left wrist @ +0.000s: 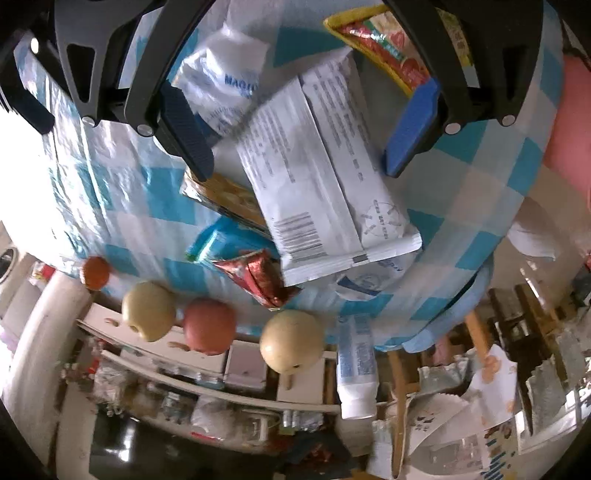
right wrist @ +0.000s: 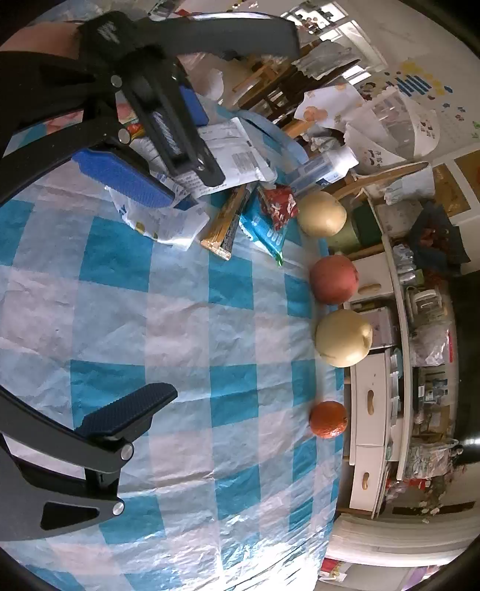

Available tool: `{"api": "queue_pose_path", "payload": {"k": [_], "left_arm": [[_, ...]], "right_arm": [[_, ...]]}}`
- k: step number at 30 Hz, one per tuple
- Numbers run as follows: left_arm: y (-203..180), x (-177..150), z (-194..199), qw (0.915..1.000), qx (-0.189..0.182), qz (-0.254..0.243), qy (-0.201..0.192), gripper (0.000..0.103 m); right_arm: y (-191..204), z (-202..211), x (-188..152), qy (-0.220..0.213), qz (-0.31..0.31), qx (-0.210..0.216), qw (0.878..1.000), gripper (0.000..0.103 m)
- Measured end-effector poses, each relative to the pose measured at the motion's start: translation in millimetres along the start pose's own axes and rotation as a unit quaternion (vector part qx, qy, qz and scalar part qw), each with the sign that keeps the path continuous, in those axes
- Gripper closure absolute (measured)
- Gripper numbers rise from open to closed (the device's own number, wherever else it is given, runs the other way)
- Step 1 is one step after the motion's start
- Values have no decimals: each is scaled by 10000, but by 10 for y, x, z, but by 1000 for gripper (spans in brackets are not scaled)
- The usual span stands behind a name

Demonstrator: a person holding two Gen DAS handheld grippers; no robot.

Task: Collect trash
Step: 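Move both tools back over the table toward the remaining wrappers, then grasp the large white printed paper bag with the left tool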

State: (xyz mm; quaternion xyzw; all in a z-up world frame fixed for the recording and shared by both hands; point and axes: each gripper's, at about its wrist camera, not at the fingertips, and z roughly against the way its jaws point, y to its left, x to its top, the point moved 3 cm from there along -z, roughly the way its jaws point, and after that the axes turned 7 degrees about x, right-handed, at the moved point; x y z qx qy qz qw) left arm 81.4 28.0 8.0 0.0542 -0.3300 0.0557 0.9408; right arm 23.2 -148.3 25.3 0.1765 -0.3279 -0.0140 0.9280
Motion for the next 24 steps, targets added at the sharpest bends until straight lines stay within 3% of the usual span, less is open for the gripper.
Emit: {"api": "queue_pose_path", "payload": {"k": [6, 13, 17, 24], "left_arm": [[1, 70, -186, 9995, 251, 31, 177, 11], [33, 13, -288, 9995, -9, 147, 296, 27], [81, 9, -274, 9990, -185, 204, 351, 30], [206, 11, -76, 9991, -339, 245, 103, 31]], "right_arm": [[19, -115, -35, 320, 17, 64, 9995, 8], [120, -242, -96, 608, 164, 209, 9978, 8], [172, -301, -119, 692, 164, 366, 9968, 8], [286, -415, -130, 771, 184, 580, 9952, 8]]}}
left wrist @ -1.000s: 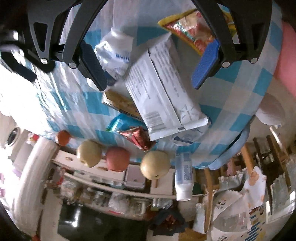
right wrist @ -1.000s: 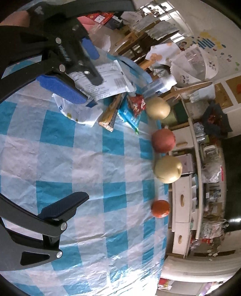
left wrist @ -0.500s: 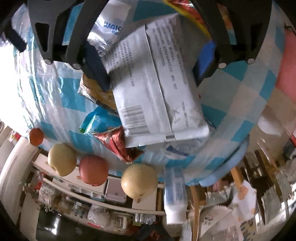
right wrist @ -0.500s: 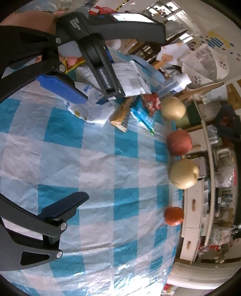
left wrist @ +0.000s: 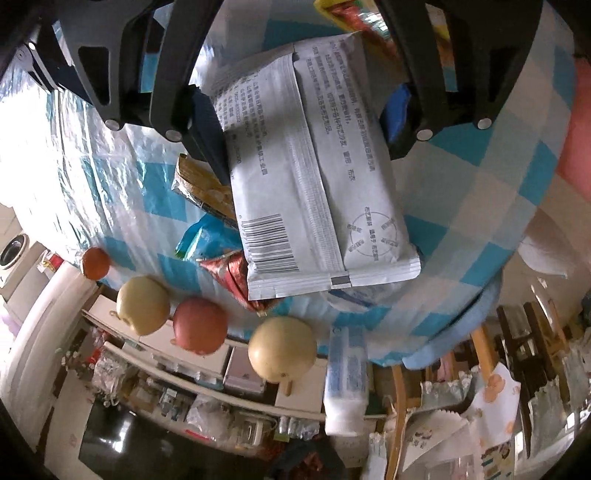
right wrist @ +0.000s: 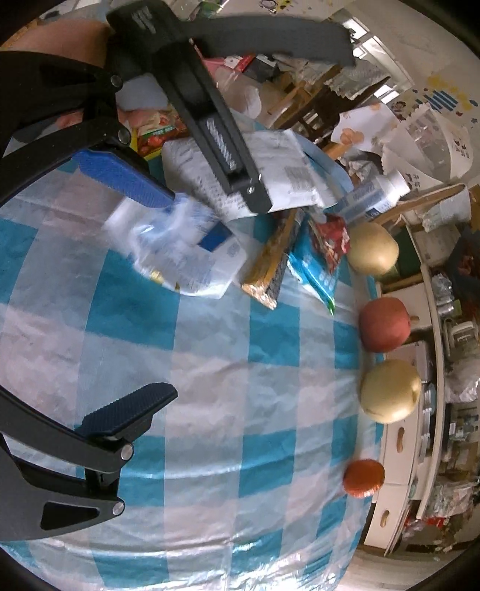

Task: Collect trash
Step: 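Grasp the large white printed paper bag with the left tool, then grasp the white MAGICDAY milk pouch with the right tool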

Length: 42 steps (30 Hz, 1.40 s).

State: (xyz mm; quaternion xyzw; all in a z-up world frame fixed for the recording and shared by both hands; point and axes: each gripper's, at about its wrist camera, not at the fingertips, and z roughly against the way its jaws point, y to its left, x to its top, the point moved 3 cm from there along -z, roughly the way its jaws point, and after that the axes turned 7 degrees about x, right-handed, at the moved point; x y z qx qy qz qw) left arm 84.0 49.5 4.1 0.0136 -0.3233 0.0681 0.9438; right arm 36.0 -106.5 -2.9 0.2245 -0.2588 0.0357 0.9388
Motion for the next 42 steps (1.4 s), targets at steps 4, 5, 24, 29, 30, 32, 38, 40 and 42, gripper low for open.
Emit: {"api": "queue_pose_path", "payload": {"k": [4, 5, 24, 29, 30, 32, 38, 40, 42], "left_arm": [[165, 30, 203, 9997, -53, 138, -208, 31], [210, 34, 249, 9995, -57, 167, -255, 31], [958, -136, 832, 9961, -49, 395, -788, 31], [1074, -148, 802, 9965, 16, 269, -789, 31], [1091, -150, 809, 9965, 14, 262, -795, 31], [1129, -153, 808, 9963, 6, 254, -816, 31], [1189, -163, 805, 9963, 22, 226, -826, 31], [1214, -157, 810, 9961, 22, 222, -856, 31], [1277, -166, 820, 9959, 3, 242, -871, 31]], "right_arm": [[73, -84, -4, 65, 120, 4, 9999, 8], [88, -102, -8, 76, 130, 9, 9999, 8], [338, -349, -88, 75, 850, -465, 9953, 12], [363, -367, -79, -8, 1005, -663, 9927, 25], [367, -369, -79, -18, 1022, -688, 9924, 29], [374, -369, -81, -52, 1075, -750, 9914, 36], [372, -359, -94, -90, 1066, -742, 9915, 36], [360, -347, -92, -109, 1002, -714, 9923, 36], [352, -323, -92, -149, 922, -674, 9933, 37]]}}
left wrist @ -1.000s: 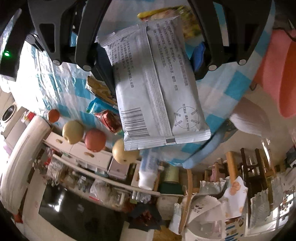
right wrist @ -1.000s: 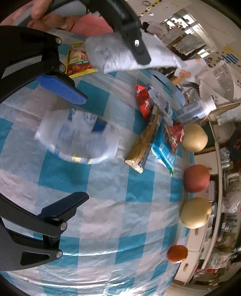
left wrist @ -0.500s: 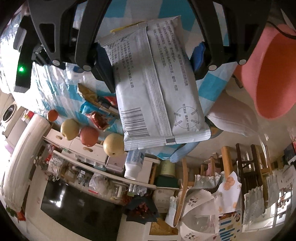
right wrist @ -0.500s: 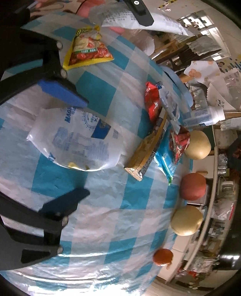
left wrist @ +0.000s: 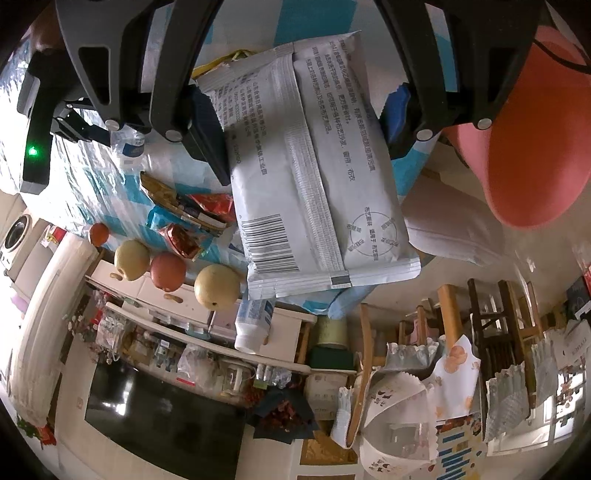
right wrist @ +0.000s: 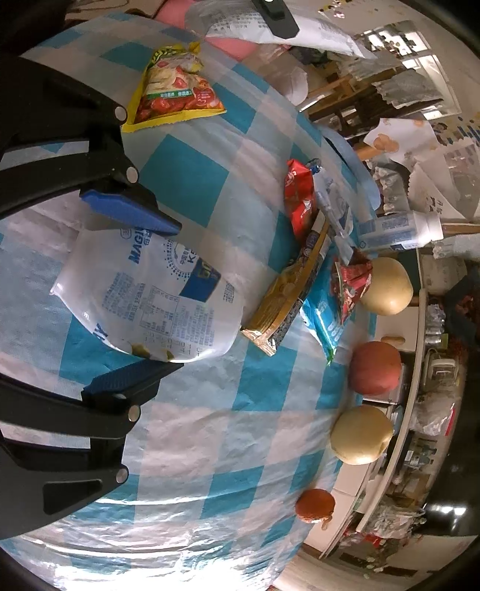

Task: Collect trash
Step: 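Grasp the white MAGICDAY milk pouch with the right tool, then carry both items over the pink bucket and open both tools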

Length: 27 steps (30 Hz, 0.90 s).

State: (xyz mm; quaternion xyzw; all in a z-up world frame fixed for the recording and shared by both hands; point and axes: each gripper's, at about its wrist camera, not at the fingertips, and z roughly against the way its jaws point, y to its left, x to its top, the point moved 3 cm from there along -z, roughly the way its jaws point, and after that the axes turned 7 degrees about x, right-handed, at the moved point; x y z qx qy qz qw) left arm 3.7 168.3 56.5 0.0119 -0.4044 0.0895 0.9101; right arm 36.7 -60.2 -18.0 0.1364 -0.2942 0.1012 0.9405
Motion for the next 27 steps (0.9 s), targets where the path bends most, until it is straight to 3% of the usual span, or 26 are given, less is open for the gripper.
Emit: {"api": "queue_pose_path", "payload": {"k": [15, 21, 27], "left_arm": [[581, 55, 230, 9988, 18, 419, -242, 31], [903, 105, 360, 9966, 184, 699, -406, 31], [1441, 120, 470, 9897, 600, 1187, -524, 31]], "right_arm": [[370, 402, 123, -548, 49, 128, 9984, 37], [867, 658, 278, -911, 240, 453, 9945, 37], [1547, 696, 389, -940, 623, 932, 9892, 37]]}}
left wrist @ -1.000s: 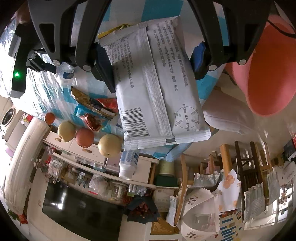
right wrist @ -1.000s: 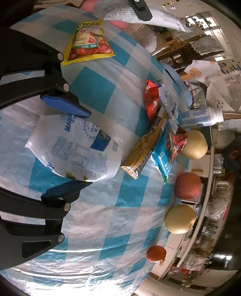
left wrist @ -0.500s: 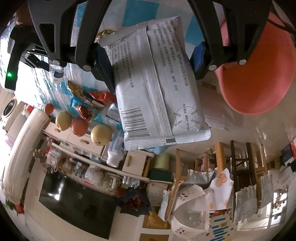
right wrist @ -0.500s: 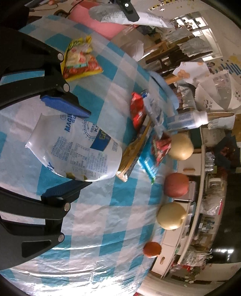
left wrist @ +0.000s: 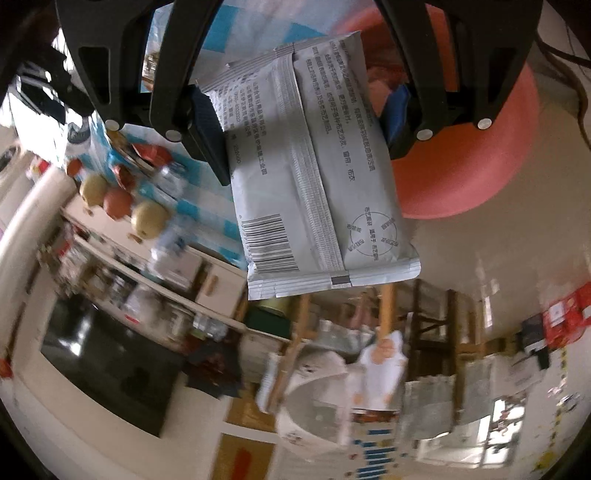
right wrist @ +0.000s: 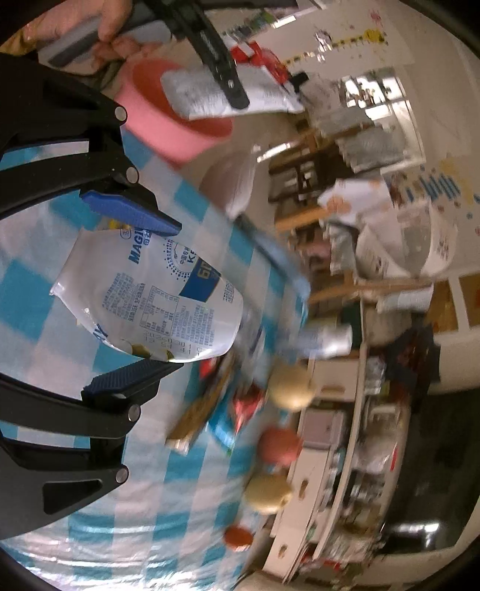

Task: Collect trash
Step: 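Carry both items over the pink bucket and open both tools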

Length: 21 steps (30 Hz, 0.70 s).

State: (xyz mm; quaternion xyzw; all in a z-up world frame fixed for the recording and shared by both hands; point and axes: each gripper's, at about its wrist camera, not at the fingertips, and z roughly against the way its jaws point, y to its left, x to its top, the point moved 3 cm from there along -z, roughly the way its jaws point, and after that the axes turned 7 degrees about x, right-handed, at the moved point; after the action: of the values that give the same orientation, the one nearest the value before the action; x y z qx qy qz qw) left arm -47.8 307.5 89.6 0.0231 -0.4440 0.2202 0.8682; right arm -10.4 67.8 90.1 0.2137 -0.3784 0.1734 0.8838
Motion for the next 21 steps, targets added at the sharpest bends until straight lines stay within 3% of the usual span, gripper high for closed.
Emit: {"api": "queue_pose_path", "payload": {"k": [7, 12, 16, 19, 21], "left_arm": [[644, 114, -28, 9968, 603, 521, -48, 31], [1012, 135, -75, 9929, 771, 906, 40, 31], [1266, 157, -102, 9891, 982, 1094, 23, 30], [1364, 171, -126, 9863, 1141, 1190, 5, 20], [1429, 176, -128, 9841, 1259, 1250, -20, 19]], "right_arm": [[949, -311, 193, 35, 612, 588, 9964, 37], [1619, -636, 256, 165, 1086, 936, 9895, 37], [1914, -934, 227, 318, 1271, 972, 9866, 34], [1950, -1087, 153, 418, 1100, 978, 9882, 20], [1901, -1083, 113, 389, 924, 1004, 9899, 17]]}}
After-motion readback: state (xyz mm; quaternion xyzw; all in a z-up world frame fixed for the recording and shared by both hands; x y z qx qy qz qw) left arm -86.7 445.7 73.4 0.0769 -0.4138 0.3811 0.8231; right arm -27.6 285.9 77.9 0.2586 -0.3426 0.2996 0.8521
